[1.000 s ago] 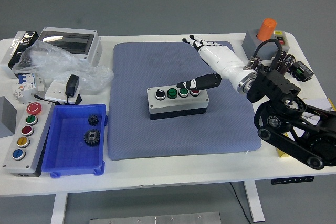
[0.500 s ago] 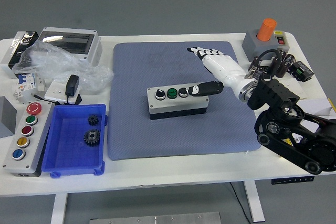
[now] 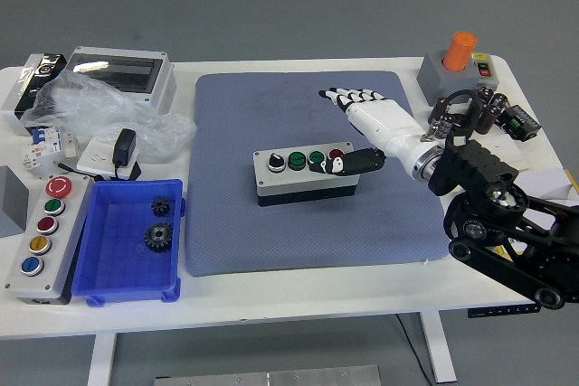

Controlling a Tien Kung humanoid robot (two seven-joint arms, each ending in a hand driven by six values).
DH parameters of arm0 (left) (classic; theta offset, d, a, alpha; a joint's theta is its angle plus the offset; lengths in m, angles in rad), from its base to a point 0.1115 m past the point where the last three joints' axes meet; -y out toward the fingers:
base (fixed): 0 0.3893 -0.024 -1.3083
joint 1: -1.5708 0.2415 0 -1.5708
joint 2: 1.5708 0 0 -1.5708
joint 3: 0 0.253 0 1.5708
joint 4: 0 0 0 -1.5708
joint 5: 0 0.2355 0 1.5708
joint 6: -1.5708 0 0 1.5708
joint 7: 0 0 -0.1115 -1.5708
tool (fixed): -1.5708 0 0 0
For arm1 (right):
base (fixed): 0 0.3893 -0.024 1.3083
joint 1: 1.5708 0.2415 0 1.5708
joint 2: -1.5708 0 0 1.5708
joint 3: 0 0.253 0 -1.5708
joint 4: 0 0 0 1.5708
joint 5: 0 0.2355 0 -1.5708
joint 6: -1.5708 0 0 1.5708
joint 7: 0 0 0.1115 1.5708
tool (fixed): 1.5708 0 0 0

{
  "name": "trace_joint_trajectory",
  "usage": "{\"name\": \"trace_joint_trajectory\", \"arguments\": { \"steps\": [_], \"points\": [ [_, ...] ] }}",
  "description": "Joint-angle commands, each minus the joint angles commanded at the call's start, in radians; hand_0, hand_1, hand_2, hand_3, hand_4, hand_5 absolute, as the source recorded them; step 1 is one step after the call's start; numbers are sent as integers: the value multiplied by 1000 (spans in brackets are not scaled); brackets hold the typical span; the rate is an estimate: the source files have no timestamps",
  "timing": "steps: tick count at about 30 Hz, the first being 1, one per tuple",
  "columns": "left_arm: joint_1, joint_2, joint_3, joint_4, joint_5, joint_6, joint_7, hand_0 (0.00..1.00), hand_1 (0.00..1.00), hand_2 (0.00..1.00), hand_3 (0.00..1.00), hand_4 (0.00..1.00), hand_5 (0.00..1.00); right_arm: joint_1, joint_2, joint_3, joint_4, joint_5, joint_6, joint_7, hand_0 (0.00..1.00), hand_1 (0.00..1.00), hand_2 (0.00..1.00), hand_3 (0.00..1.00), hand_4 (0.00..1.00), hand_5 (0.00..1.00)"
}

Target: Pick up the button,place it on the desk,press the button,press the button

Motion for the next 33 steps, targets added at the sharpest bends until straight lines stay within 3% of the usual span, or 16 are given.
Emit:
{"name": "trace_joint_trajectory", "arguments": {
  "steps": [4,8,15,20,26,33],
  "points": [
    [-1,0,-1,-1,1,2,-1,706,741,693,701,684,452,1,0,12,10,-11,1,-5,998,998,998,998,998,630],
    [-3,0,-5,-3,6,3,0,706,742,693,710,709,457,-28,9,74,9,16,-34,23,998,998,998,998,998,624],
    [-9,2,-30,-7,27,7,3,706,742,694,717,722,460,-133,10,234,7,166,-152,162,998,998,998,998,998,623],
    [-8,2,-36,-8,31,10,10,706,742,694,720,730,462,-216,7,367,8,329,-202,290,998,998,998,998,998,659],
    [-6,4,-48,-9,40,9,15,706,741,693,720,732,459,-294,2,515,9,540,-211,442,998,982,998,998,998,673],
    [-14,8,-100,-14,74,19,7,706,737,692,721,732,457,-380,3,638,-7,740,-197,556,955,934,965,998,998,694]
  ]
}}
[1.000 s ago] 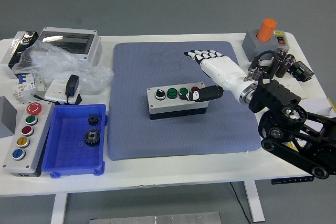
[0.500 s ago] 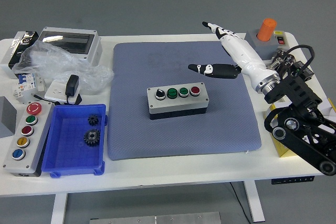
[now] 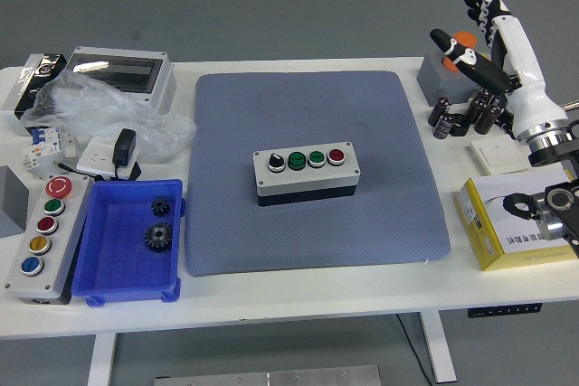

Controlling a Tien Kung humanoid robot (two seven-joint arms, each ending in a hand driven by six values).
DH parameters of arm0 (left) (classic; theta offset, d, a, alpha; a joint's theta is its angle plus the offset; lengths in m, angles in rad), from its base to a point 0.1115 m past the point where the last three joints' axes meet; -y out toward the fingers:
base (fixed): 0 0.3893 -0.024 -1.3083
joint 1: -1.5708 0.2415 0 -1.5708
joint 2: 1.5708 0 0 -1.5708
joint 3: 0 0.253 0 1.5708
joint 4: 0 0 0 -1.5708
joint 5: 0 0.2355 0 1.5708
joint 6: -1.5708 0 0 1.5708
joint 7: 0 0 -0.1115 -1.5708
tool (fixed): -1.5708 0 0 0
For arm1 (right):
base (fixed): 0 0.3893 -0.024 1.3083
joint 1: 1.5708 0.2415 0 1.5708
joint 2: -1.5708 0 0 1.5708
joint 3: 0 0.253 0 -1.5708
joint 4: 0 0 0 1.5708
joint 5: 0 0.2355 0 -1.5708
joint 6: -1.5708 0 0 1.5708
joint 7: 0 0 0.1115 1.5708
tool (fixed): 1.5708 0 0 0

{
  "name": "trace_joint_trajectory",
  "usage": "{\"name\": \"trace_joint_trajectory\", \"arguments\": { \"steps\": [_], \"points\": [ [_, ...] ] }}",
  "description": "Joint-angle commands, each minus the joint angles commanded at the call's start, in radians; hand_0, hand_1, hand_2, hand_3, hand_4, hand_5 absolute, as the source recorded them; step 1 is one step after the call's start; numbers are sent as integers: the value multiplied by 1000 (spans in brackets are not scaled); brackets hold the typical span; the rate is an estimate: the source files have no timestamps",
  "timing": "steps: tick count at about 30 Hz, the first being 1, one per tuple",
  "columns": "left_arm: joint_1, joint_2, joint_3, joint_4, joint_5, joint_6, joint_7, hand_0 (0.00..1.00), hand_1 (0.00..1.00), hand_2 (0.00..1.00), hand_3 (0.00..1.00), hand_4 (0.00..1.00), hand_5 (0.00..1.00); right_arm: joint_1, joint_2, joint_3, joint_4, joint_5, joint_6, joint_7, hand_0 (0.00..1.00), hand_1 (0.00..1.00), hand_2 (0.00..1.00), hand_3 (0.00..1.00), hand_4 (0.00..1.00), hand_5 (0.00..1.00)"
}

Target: Pick up the button,place it on the desk,press the button,press the button

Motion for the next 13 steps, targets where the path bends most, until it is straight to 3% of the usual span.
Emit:
{"name": "trace_joint_trajectory", "arguments": {
  "steps": [2,6,13],
  "points": [
    [-1,1,-22,-2,15,8,-8,706,737,691,719,732,452,-21,1,18,-5,46,3,12,919,894,913,964,998,702],
    [-2,1,-56,-6,43,21,-21,706,737,691,719,732,452,-46,6,45,-14,119,8,27,919,894,913,964,998,702],
    [-4,3,-75,-8,57,28,-29,700,733,688,715,733,449,-64,12,92,-18,147,14,36,888,869,892,948,998,694]
  ]
}}
